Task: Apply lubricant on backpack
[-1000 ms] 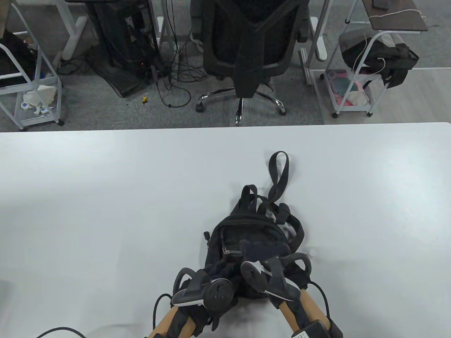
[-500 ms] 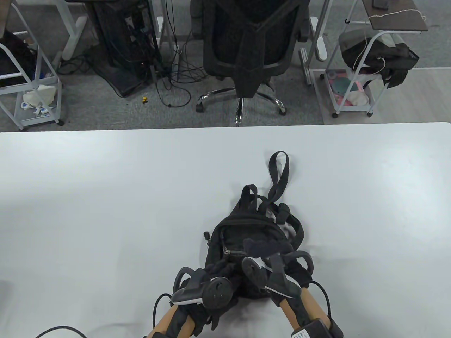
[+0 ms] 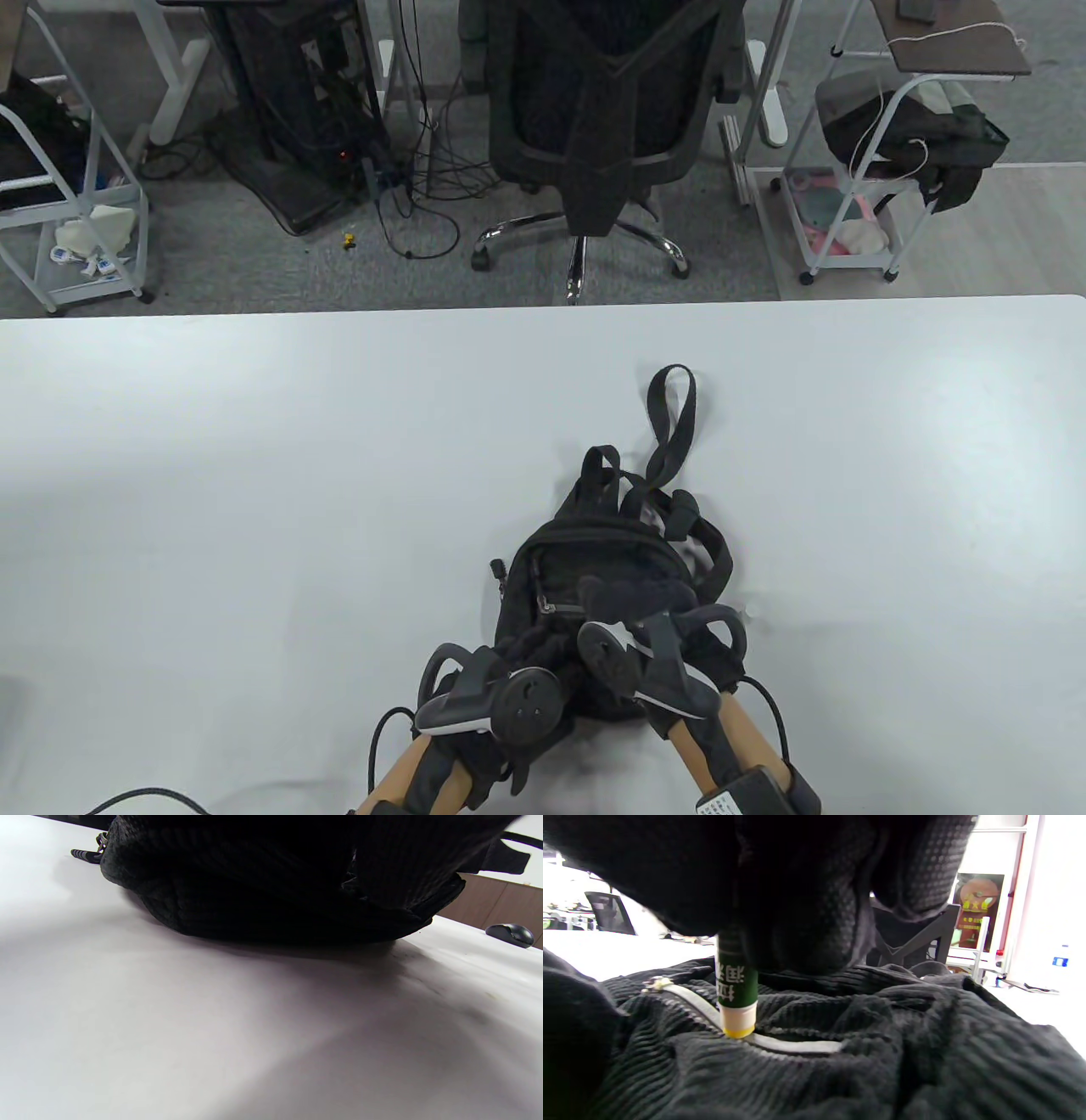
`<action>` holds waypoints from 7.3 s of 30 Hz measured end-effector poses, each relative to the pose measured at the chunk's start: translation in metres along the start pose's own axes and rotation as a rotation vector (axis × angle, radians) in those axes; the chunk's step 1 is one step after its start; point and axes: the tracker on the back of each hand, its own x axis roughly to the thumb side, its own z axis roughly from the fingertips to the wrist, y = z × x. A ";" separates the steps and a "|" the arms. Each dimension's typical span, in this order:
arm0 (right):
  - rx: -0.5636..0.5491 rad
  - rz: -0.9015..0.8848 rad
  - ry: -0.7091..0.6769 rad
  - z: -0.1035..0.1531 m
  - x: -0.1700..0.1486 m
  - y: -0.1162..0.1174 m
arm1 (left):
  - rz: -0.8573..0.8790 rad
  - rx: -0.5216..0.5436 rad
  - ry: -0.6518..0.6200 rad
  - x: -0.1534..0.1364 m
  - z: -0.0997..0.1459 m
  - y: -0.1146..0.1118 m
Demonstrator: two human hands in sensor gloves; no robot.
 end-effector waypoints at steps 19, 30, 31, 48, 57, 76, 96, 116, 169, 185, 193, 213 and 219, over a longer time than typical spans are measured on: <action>-0.053 -0.062 -0.017 0.001 0.009 0.003 | 0.050 -0.016 0.011 -0.004 0.000 0.001; -0.087 -0.067 -0.022 0.002 0.017 0.002 | 0.094 -0.023 0.000 -0.008 0.001 0.001; -0.084 -0.074 -0.027 0.002 0.019 0.002 | 0.090 -0.024 -0.001 -0.008 0.001 0.000; -0.075 0.003 -0.022 0.001 0.018 0.005 | 0.084 -0.020 0.004 -0.007 0.001 0.000; -0.107 -0.045 -0.029 0.004 0.019 0.003 | 0.075 -0.018 0.007 -0.006 0.001 -0.001; -0.069 -0.026 -0.003 0.002 0.008 0.001 | 0.066 -0.011 -0.010 -0.005 0.002 0.002; -0.194 -0.783 -0.031 0.027 -0.041 -0.028 | 0.241 0.553 0.096 -0.034 0.050 0.053; -0.057 -1.104 -0.060 0.024 -0.042 -0.012 | 0.291 0.807 -0.078 -0.023 0.066 0.065; -0.008 -0.973 -0.152 0.028 -0.041 -0.011 | 0.219 0.797 -0.126 -0.012 0.068 0.065; -0.017 -0.941 -0.171 0.030 -0.042 -0.015 | 0.215 0.790 -0.124 -0.012 0.068 0.066; -0.010 -0.951 -0.146 0.029 -0.043 -0.013 | 0.209 0.796 -0.123 -0.011 0.067 0.066; -0.025 -0.924 -0.167 0.031 -0.040 -0.015 | 0.198 0.793 -0.120 -0.011 0.068 0.066; -0.042 -0.896 -0.171 0.032 -0.039 -0.017 | 0.203 0.795 -0.120 -0.012 0.068 0.067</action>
